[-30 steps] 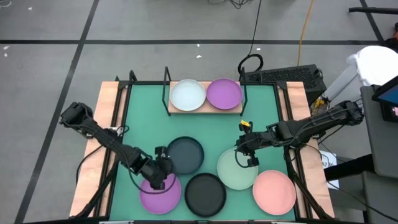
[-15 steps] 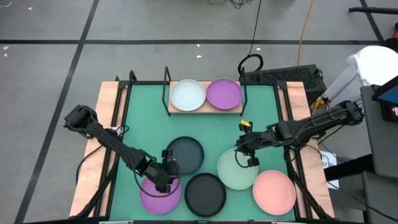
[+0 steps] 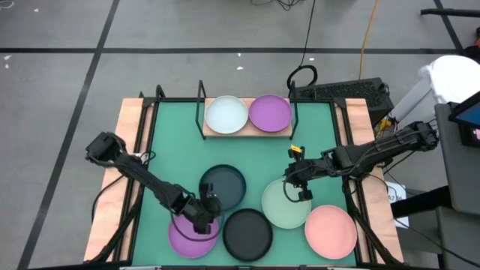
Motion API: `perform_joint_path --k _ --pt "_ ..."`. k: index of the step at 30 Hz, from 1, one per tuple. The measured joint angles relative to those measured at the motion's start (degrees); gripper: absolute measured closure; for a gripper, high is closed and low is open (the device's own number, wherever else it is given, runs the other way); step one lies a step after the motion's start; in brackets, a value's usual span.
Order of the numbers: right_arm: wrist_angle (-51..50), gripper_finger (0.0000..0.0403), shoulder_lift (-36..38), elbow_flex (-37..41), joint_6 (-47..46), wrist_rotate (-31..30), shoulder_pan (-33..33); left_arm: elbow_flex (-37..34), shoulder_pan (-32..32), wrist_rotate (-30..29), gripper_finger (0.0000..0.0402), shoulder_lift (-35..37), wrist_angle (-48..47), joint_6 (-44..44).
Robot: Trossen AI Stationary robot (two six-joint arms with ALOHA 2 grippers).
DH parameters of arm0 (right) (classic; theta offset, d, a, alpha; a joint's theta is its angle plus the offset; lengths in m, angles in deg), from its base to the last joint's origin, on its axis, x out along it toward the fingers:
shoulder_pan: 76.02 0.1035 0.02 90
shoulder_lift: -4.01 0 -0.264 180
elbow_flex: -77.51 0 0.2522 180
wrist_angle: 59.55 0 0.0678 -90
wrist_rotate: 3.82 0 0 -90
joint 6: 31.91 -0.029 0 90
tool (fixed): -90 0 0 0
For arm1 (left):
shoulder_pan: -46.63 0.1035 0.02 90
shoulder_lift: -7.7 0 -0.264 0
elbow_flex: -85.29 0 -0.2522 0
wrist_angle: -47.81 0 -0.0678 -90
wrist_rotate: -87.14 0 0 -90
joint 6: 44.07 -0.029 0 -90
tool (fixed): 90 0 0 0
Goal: Place and stack plates onto a shelf
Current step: Stack the dark blue plate on top of the white plate on the shelf
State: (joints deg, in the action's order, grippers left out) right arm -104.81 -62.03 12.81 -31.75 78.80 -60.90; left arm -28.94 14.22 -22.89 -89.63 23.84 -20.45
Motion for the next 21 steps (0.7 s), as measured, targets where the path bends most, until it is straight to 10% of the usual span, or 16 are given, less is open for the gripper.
perform_joint_path --k 12,21 --pt "0.0 0.0330 0.0 0.0 0.0 0.0 0.0 0.0 0.9 1.7 0.0218 -3.9 1.2 -0.9" --pt "0.0 0.0330 0.0 0.0 0.0 0.0 0.0 0.0 2.3 3.0 0.0319 -3.9 1.0 -3.6"
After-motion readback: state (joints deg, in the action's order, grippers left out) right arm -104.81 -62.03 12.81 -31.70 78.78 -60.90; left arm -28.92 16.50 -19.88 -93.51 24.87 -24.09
